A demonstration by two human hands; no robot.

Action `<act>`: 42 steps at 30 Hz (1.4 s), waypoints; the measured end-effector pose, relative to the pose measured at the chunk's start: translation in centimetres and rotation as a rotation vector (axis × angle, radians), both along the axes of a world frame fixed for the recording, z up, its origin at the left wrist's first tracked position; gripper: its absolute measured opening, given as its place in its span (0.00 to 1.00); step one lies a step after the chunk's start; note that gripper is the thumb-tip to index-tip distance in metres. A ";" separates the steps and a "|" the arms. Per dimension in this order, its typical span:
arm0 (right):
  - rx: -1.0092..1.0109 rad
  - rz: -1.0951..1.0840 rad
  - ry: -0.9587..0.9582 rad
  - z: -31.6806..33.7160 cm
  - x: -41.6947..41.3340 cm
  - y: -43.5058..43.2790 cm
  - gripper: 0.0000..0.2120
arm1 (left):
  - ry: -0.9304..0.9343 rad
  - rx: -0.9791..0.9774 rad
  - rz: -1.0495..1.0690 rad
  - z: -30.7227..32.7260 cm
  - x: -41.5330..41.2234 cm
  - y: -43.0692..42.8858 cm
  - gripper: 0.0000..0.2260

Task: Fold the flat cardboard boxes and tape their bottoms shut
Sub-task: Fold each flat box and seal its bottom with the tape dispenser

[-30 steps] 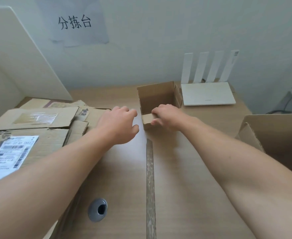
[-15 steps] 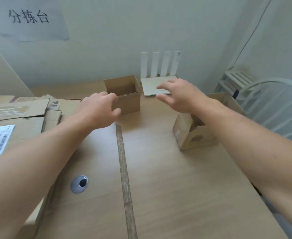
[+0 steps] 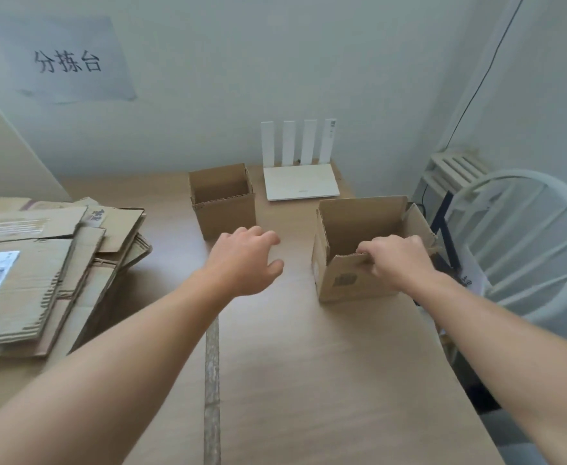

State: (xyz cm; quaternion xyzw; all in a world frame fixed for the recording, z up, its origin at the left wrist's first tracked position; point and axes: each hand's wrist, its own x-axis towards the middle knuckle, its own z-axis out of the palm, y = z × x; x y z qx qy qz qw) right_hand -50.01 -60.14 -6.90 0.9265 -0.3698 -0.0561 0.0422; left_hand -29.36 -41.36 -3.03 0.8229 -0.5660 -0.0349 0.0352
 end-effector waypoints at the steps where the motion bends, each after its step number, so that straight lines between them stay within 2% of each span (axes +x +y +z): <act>1: -0.042 0.013 -0.067 -0.7 0.6 -0.3 0.10 | 0.001 0.002 0.012 -0.3 0.2 -0.1 0.22; 7: -0.162 0.066 -0.312 -3.9 6.6 -2.5 0.09 | -0.022 0.006 0.091 -2.2 3.0 -1.3 0.20; 11: -0.154 0.055 -0.337 -3.6 12.2 -4.2 0.11 | -0.086 0.018 0.124 -3.2 6.1 -2.8 0.19; 16: -0.173 0.070 -0.349 -3.9 16.9 -6.3 0.09 | -0.104 0.010 0.149 -4.2 8.9 -4.8 0.19; 21: -0.174 0.084 -0.371 -3.4 20.2 -7.3 0.15 | -0.123 -0.020 0.155 -4.4 10.6 -5.4 0.19; 26: -0.193 0.081 -0.358 -3.5 21.6 -7.3 0.12 | -0.127 -0.016 0.156 -4.9 11.3 -5.4 0.19; 30: -0.189 0.110 -0.348 -3.4 21.6 -7.2 0.05 | -0.116 -0.021 0.165 -4.6 11.5 -5.5 0.19; 32: -0.184 0.115 -0.351 -3.4 21.6 -7.0 0.04 | -0.117 -0.032 0.168 -4.3 11.4 -5.5 0.19; 39: -0.118 0.099 -0.330 -2.3 21.5 -6.8 0.15 | -0.152 -0.020 0.139 -3.9 11.7 -4.8 0.18; 42: -0.164 0.153 -0.348 -1.6 20.5 -6.3 0.20 | -0.216 0.000 0.136 -3.3 11.6 -4.1 0.17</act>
